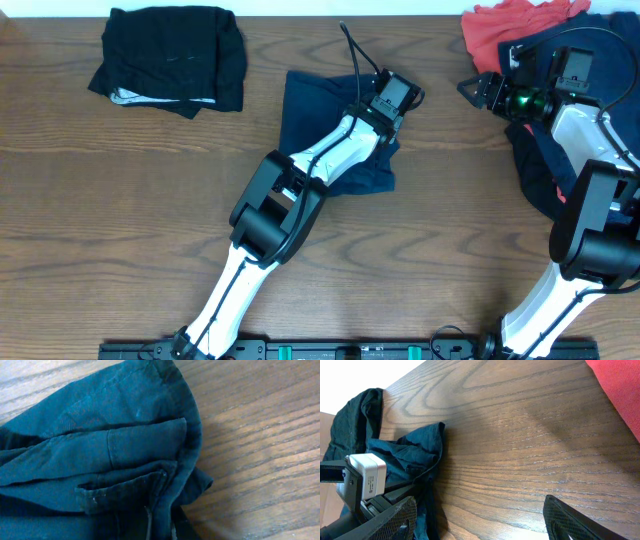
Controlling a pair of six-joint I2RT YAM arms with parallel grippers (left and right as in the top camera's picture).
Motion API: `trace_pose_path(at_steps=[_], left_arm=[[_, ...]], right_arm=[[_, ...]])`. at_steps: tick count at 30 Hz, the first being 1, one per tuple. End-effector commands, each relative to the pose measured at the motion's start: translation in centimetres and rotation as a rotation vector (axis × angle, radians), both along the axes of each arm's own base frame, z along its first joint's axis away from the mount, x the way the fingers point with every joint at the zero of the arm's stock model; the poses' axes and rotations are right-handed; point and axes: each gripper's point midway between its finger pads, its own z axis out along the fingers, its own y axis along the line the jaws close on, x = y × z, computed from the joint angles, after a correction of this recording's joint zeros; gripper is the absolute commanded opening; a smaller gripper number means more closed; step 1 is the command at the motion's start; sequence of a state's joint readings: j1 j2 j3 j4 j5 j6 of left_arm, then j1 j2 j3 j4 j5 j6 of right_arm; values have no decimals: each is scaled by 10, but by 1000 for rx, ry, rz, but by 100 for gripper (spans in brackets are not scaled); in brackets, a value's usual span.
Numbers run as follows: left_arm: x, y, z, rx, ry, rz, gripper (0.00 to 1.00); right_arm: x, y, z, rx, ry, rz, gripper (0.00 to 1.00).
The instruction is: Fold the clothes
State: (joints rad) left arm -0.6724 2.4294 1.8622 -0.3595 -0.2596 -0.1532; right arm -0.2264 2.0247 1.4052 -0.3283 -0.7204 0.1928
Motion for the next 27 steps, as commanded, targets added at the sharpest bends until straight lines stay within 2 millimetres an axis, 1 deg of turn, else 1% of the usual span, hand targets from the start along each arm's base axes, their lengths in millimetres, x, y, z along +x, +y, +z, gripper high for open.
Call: trace_pose_path(at_steps=[1, 4, 7, 11, 15, 18, 21, 24, 27], left_arm=[[-28, 36, -74, 113, 181, 17, 6], [-24, 47, -61, 114, 186, 39, 6], [-13, 63, -31, 106, 177, 71, 6], [2, 98, 25, 142, 123, 74, 6], [19, 147, 86, 237, 12, 138, 6], [27, 177, 128, 259, -63, 195, 6], [31, 199, 159, 235, -112, 244, 6], [33, 220, 184, 215, -150, 288, 6], [32, 237, 204, 201, -182, 323, 6]], right_arm=[[-1, 3, -6, -3, 3, 20, 79], [-1, 3, -6, -3, 4, 20, 79], [-1, 4, -6, -2, 4, 20, 79], [-1, 4, -6, -1, 3, 21, 79], [-1, 5, -5, 6, -1, 26, 79], [-1, 5, -5, 6, -3, 26, 79], [-1, 5, -5, 6, -3, 26, 79], [0, 5, -5, 5, -4, 26, 79], [1, 5, -4, 3, -12, 26, 79]])
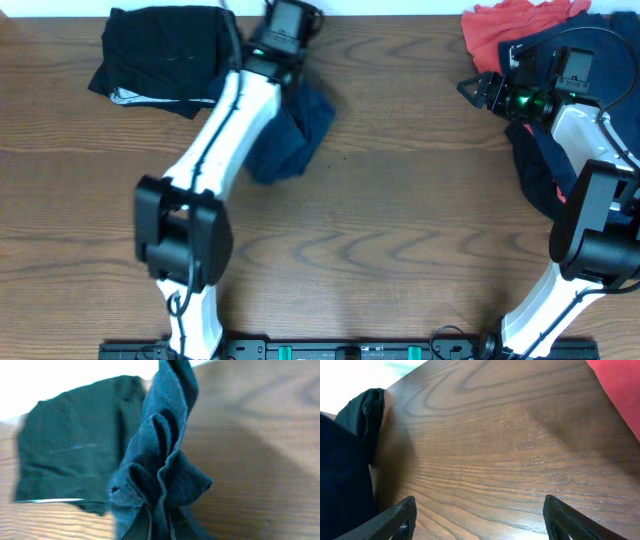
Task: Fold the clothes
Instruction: 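Grasp the folded navy pants with the left gripper and carry them top-left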
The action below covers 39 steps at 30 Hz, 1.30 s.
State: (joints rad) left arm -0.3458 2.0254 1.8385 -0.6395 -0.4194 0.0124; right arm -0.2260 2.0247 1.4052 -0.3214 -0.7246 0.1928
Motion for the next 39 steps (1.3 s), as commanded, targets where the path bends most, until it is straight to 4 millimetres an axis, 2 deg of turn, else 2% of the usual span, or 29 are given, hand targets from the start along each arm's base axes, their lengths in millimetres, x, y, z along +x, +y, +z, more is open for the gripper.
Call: trace_pose_path(at_steps=[1, 5, 12, 18, 21, 24, 29, 34, 39], left_arm=[[0, 23, 28, 28, -52, 38, 6], [-2, 33, 46, 17, -87, 57, 6], [-6, 62, 83, -37, -250, 277, 6], [-9, 78, 118, -146, -379, 373, 6], [-13, 101, 142, -191, -506, 508, 6], [-12, 127, 157, -272, -636, 646, 6], [-14, 171, 158, -461, -773, 865, 6], [-24, 215, 153, -568, -854, 1036, 6], [-12, 233, 130, -709, -791, 1062, 6]], right_arm=[[0, 4, -5, 1, -5, 24, 79], [1, 4, -4, 0, -9, 24, 79], [1, 8, -4, -1, -10, 32, 79], [1, 14, -4, -5, -14, 48, 79], [1, 14, -4, -5, -14, 47, 79], [1, 14, -4, -5, -14, 48, 79], [0, 14, -5, -4, -9, 47, 79], [-1, 15, -6, -6, -6, 53, 79], [-1, 19, -6, -7, -5, 61, 79]])
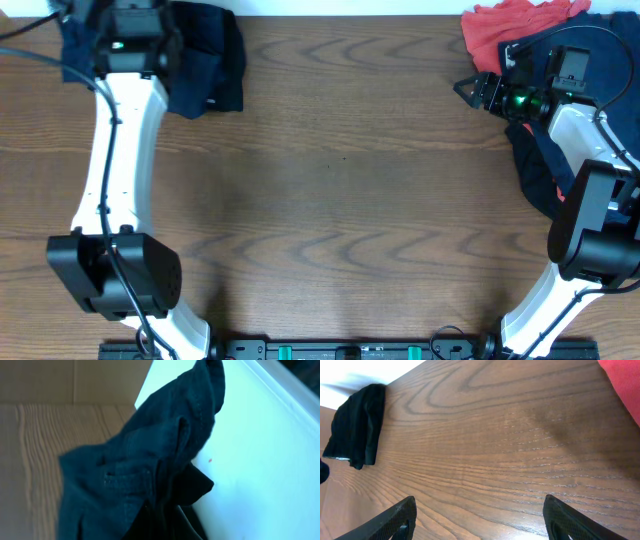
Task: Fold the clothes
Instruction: 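Grasp the folded navy pants with the left gripper and carry them top-left, then place the pants on the black garment stack and press down with left gripper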
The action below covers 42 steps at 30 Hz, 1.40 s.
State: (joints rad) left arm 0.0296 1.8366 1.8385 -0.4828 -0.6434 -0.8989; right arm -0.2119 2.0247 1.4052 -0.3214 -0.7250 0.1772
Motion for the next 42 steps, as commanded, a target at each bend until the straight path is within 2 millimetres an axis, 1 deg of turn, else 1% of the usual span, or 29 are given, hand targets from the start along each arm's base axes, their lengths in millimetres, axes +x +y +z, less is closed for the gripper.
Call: trace_pose_path(at_steps=[1, 3, 6, 10, 14, 18, 21, 26, 31, 34, 38, 39, 40, 41, 42], left_arm=[[9, 5, -10, -127, -68, -4, 6], [11, 8, -20, -138, -45, -5, 6], [14, 9, -32, -140, -18, -3, 6], [18, 9, -44, -166, -19, 18, 6], [23, 11, -63, -196, -13, 44, 6], [29, 13, -78, -215, -11, 62, 6], [38, 15, -87, -215, -22, 65, 6], [57, 18, -107, -214, -47, 64, 6], [83, 21, -137, -212, -91, 60, 6], [101, 24, -154, -207, -142, 55, 6], [121, 25, -169, -205, -223, 40, 6], [127, 25, -173, -206, -247, 34, 15], [131, 25, -177, -205, -265, 31, 38], [136, 26, -179, -200, -287, 25, 68], [139, 27, -178, -183, -302, 12, 87]], right_arm=[[-1, 13, -6, -2, 4, 38, 79], [-1, 17, -7, -4, 5, 45, 78], [-1, 21, -9, -21, 11, 46, 79], [-1, 26, -11, -36, 16, 52, 79], [-2, 30, -13, -44, 23, 56, 78], [-3, 31, -13, -44, 28, 57, 79], [-5, 28, -17, -60, 47, 44, 79], [-7, 25, -21, -80, 68, 30, 79], [-7, 24, -21, -81, 67, 29, 79], [-6, 22, -23, -93, 70, 21, 79], [-6, 18, -25, -115, 74, 6, 79], [-5, 18, -25, -118, 74, 5, 79], [-5, 18, -25, -118, 74, 4, 79], [-5, 18, -25, -118, 74, 4, 79], [-5, 18, -25, -118, 75, 5, 79]])
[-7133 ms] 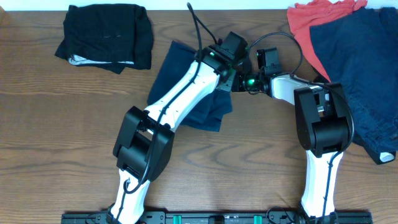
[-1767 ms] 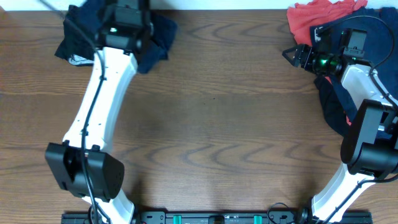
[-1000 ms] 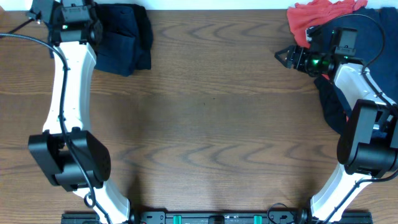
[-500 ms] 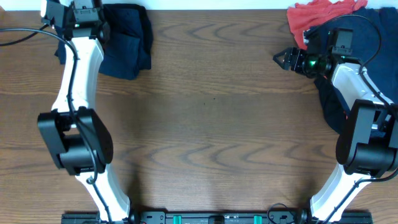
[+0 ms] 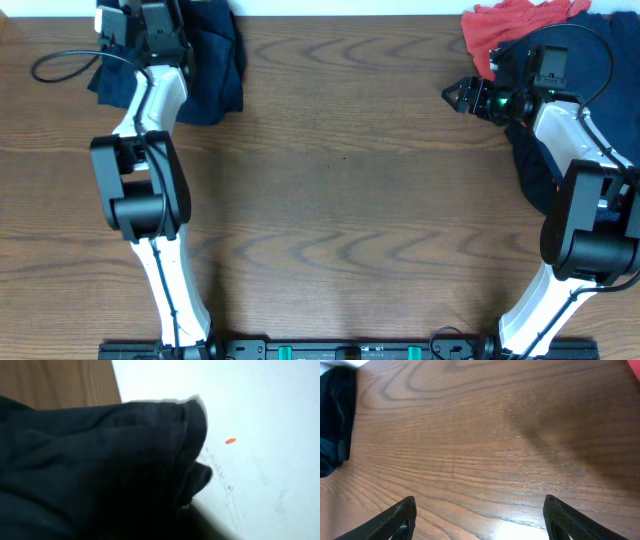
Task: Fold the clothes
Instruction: 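Place the pants on the black garment stack and press down with left gripper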
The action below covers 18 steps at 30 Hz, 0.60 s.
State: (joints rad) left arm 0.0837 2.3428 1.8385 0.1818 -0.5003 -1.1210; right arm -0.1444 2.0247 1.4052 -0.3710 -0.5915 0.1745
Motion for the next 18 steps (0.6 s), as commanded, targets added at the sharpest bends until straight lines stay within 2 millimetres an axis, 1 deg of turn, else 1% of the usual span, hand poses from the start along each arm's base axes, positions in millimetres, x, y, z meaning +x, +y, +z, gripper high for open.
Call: trace_pose_path(at_steps=[1, 3, 4, 5, 6, 7, 8, 11, 14, 17, 18], left_arm=[[8, 7, -5, 58, -13, -10, 98], [16, 4, 11, 151, -25, -69, 98], [22, -1, 27, 226, -37, -119, 98], [26, -5, 37, 282, -41, -151, 98], [28, -9, 51, 353, -46, -177, 98], [29, -11, 61, 401, -46, -189, 98], [28, -13, 72, 447, -39, -197, 98], [23, -13, 91, 483, -29, -202, 98], [15, -14, 110, 506, 9, -212, 98], [2, -17, 130, 530, 69, -233, 98], [-4, -19, 137, 539, 100, -246, 98]], right_arm=[[0, 2, -8, -18, 8, 11, 79], [0, 1, -8, -23, 9, 7, 79], [0, 0, -8, -26, 8, 6, 79], [1, 0, -8, -29, 6, 4, 79], [1, 0, -8, -30, 4, 4, 79], [1, 0, -8, -30, 2, 4, 79], [2, 0, -7, -30, -1, 5, 78], [3, 0, -7, -31, -9, 5, 78], [6, 0, -4, -37, -30, 16, 78], [10, 2, 4, -40, -75, 41, 78], [12, 3, 9, -43, -98, 53, 79]])
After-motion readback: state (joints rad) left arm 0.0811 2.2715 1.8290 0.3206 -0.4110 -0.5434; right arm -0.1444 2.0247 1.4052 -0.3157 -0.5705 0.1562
